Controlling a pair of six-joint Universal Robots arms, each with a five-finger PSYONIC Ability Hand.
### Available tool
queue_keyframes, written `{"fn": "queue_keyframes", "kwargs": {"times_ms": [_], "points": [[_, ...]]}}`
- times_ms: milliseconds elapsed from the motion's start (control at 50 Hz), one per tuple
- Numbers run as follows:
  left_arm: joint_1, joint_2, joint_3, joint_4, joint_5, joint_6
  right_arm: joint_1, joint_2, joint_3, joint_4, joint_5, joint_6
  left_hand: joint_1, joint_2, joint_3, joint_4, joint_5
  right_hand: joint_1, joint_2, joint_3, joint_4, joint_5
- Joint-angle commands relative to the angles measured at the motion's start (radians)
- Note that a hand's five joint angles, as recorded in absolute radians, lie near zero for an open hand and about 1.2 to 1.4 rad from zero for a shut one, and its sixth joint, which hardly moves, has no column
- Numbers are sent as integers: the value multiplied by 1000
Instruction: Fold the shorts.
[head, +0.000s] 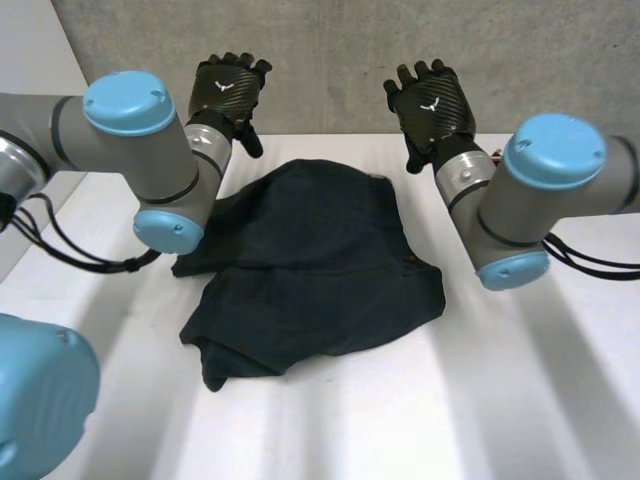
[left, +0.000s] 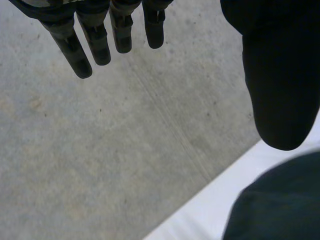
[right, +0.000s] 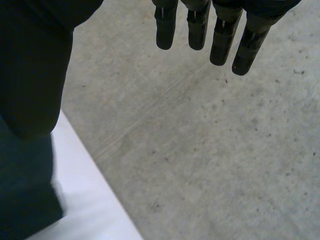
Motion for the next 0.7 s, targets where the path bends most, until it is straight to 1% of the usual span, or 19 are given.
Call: {"fn": "queue_keyframes", "kwargs": {"times_ms": [20,60,80,100,140,180,200,220,240,280,300,320,380,440,520,540,600,620,700], "points": [[-9,268,-347,-117,-55,-8,-27,-203,172,221,-14,35,-17,-26,-38,-28,-46,-29,-45,-40,-62,-64],[-10,339,-445,-149,-57,-10,-51,-271,238,317,-15,35,-17,-26,-38,-28,-46,-29,-45,-40,-62,-64],[-15,409,-551,-178,-55,-13,-60,-292,263,351,-20,35,-17,-26,-38,-28,-46,-29,-45,-40,-62,-64],[-19,444,-603,-192,-54,-16,-68,-312,287,383,-26,35,-13,-22,-34,-24,-43,-29,-45,-40,-62,-64],[-29,514,-709,-212,-52,-30,-86,-361,364,470,-61,36,-8,-16,-29,-18,-37,-29,-45,-40,-62,-64],[-49,606,-858,-228,-51,-70,-102,-386,416,515,-97,36,16,7,-5,5,-13,-28,-44,-38,-61,-62],[-55,633,-906,-228,-51,-86,-111,-395,442,534,-115,35,30,22,9,20,1,7,-8,-3,-25,-27],[-61,661,-952,-228,-52,-105,-134,-412,496,561,-158,36,45,36,24,35,16,101,85,90,68,66],[-67,710,-1036,-228,-52,-144,-146,-420,524,569,-181,38,101,92,80,90,71,163,147,152,130,128],[-70,753,-1111,-228,-54,-185,-168,-432,576,569,-227,38,192,183,171,181,162,330,314,319,297,295],[-70,773,-1146,-228,-54,-205,-188,-437,616,563,-273,36,227,218,206,217,198,441,425,431,408,407],[-72,803,-1209,-220,-52,-243,-195,-437,633,557,-297,38,288,280,267,278,259,468,453,458,436,434],[-72,824,-1288,-206,-51,-284,-212,-434,676,531,-360,36,342,333,321,331,313,530,514,519,497,495],[-73,821,-1355,-199,-52,-309,-215,-405,680,506,-383,39,357,348,336,346,327,542,526,532,509,508],[-79,804,-1395,-174,-52,-315,-205,-317,662,427,-385,42,307,298,286,296,278,481,465,470,448,446],[-76,793,-1404,-145,-52,-315,-203,-308,659,411,-384,44,251,243,230,241,222,460,444,450,427,426],[-66,775,-1412,-90,-57,-317,-202,-283,648,342,-385,59,239,230,218,229,210,366,350,355,333,331],[-52,764,-1415,-53,-66,-317,-202,-273,644,324,-385,65,239,230,218,229,210,366,350,355,333,331],[-13,726,-1405,13,-101,-311,-202,-207,598,275,-376,98,239,230,218,229,210,348,333,338,315,314]]}}
